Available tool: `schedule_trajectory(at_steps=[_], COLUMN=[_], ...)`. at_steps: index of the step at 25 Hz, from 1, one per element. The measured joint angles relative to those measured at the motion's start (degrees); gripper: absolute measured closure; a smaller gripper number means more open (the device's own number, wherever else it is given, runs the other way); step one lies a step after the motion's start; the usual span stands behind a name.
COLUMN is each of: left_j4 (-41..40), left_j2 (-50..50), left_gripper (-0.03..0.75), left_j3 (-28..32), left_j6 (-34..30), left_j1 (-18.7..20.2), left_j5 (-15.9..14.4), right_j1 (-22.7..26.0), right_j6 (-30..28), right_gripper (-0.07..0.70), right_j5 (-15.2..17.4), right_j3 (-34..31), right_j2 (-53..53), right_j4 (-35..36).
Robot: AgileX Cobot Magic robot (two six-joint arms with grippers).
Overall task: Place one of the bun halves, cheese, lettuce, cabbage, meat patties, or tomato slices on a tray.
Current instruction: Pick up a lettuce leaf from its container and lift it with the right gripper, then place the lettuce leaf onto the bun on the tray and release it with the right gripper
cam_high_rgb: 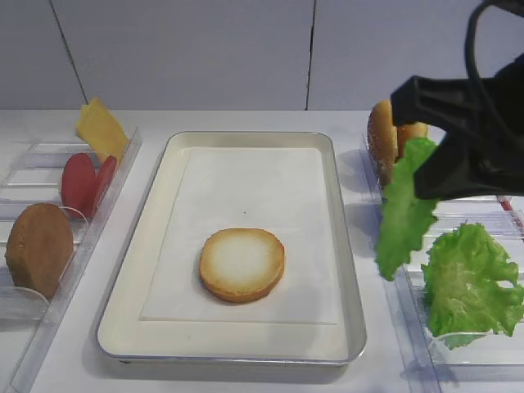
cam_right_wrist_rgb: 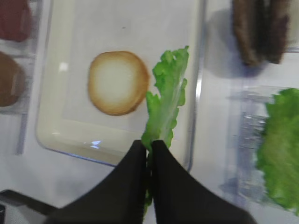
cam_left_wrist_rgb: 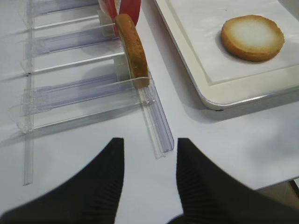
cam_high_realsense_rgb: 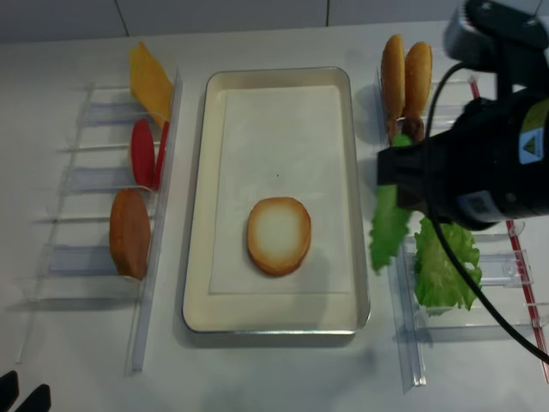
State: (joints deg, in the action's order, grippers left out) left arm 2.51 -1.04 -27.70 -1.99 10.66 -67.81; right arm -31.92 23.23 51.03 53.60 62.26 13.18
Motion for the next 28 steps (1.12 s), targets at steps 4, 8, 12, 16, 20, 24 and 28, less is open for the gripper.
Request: schedule_trajectory(at_steps=[4, 8, 12, 16, 20, 24, 28], left_j4=[0.0, 0.0, 0.0, 0.0, 0.0, 0.0, 0.0], left_j2=[0.0, 0.0, 0.0, 0.0, 0.0, 0.0, 0.0], left_gripper=[0.464, 0.464, 0.464, 0.464, 0.464, 0.464, 0.464], left_j3=[0.0, 0.0, 0.0, 0.0, 0.0, 0.0, 0.0], left_j6=[0.0, 0.0, 0.0, 0.0, 0.0, 0.0, 0.0], left_j1=[0.0, 0.0, 0.0, 0.0, 0.0, 0.0, 0.0], left_j5=[0.0, 0.0, 0.0, 0.0, 0.0, 0.0, 0.0], right_j1=[0.0, 0.0, 0.0, 0.0, 0.0, 0.0, 0.0], right_j6=[-11.78, -24.54, -39.65, -50.67, -54.31, -54.97, -54.32], right_gripper=[0.583, 0.583, 0.583, 0.583, 0.583, 0.583, 0.584], right_j5=[-5.52, -10.88, -13.61, -14.88, -14.98, -14.64, -13.65], right_j3=[0.21, 0.21, 0.21, 0.93, 3.55, 6.12, 6.99], right_j2=[5.6, 11.86, 18.68, 24.27, 28.81, 32.57, 34.53], right_j4=[13.6, 26.16, 41.45, 51.83, 54.26, 54.59, 52.09])
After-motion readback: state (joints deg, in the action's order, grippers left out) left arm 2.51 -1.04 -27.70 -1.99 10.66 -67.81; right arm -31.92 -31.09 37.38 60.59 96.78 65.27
